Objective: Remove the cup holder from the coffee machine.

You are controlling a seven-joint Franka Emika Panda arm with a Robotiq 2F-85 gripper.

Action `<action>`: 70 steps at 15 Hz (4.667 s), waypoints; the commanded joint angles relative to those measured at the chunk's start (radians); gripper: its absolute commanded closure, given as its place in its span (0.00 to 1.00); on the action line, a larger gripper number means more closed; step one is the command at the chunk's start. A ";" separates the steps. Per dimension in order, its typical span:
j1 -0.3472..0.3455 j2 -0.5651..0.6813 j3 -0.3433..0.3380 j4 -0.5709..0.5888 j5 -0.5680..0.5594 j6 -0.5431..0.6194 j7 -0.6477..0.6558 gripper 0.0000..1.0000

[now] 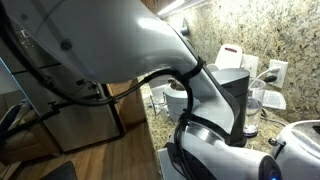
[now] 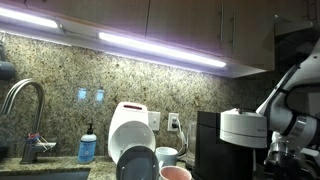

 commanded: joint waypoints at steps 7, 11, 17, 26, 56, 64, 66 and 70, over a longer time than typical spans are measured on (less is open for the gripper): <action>0.005 0.022 0.003 0.013 0.027 -0.033 0.030 0.00; 0.001 0.024 0.010 0.012 0.110 -0.024 0.008 0.00; 0.020 0.031 -0.006 0.013 0.164 -0.016 0.009 0.00; 0.031 0.023 -0.013 0.007 0.154 0.012 -0.001 0.25; 0.080 -0.034 -0.024 -0.089 0.081 0.126 -0.070 0.85; 0.036 0.056 -0.027 0.010 -0.045 0.010 -0.052 0.85; 0.031 0.072 -0.029 0.027 -0.055 -0.011 -0.046 0.85; 0.035 0.085 -0.039 0.043 -0.082 -0.012 -0.034 0.85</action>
